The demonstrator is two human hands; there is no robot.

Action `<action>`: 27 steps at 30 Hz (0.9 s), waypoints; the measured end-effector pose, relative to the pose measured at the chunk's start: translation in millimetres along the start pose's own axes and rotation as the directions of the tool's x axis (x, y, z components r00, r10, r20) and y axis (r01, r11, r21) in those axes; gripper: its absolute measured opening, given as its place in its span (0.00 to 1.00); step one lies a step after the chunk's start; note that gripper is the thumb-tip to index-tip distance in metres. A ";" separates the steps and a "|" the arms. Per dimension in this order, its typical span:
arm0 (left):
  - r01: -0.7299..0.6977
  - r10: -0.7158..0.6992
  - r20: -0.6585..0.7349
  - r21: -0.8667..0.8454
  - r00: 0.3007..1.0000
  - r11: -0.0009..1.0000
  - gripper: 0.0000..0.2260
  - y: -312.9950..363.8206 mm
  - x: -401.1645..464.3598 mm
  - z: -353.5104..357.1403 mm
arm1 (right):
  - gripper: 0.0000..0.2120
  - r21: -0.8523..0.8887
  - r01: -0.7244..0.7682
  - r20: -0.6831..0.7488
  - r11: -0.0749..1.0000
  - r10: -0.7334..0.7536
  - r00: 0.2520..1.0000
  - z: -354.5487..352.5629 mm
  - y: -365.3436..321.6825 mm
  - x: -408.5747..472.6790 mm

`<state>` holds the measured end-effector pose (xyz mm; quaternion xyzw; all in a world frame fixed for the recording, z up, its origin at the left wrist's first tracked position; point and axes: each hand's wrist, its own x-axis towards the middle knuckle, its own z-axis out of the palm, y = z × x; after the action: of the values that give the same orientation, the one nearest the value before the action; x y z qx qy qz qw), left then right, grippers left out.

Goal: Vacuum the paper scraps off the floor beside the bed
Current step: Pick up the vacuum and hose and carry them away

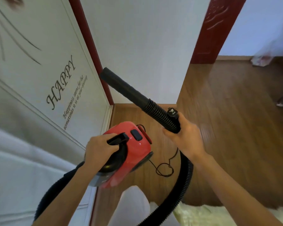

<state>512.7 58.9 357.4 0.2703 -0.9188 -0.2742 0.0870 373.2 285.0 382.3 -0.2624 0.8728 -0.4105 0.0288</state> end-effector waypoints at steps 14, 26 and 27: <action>0.025 -0.025 0.006 -0.014 1.000 1.000 0.12 -23.4 283.7 55.3 | 0.19 -0.133 -0.017 0.169 0.991 0.039 0.985 55.3 60.7 290.0; 0.303 -0.305 -0.127 -0.035 0.944 0.952 0.09 -45.3 452.3 142.3 | 0.21 -0.262 0.037 0.466 0.964 0.093 0.880 123.9 160.6 517.2; 0.375 -0.380 -0.111 -0.066 0.918 0.925 0.08 -49.4 461.4 153.7 | 0.22 -0.269 0.044 0.505 0.962 0.102 0.857 133.1 170.7 532.5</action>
<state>100.5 -156.9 207.3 0.4567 -0.8362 -0.2887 0.0939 -123.9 24.7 257.3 -0.3506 0.8851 -0.2015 0.2304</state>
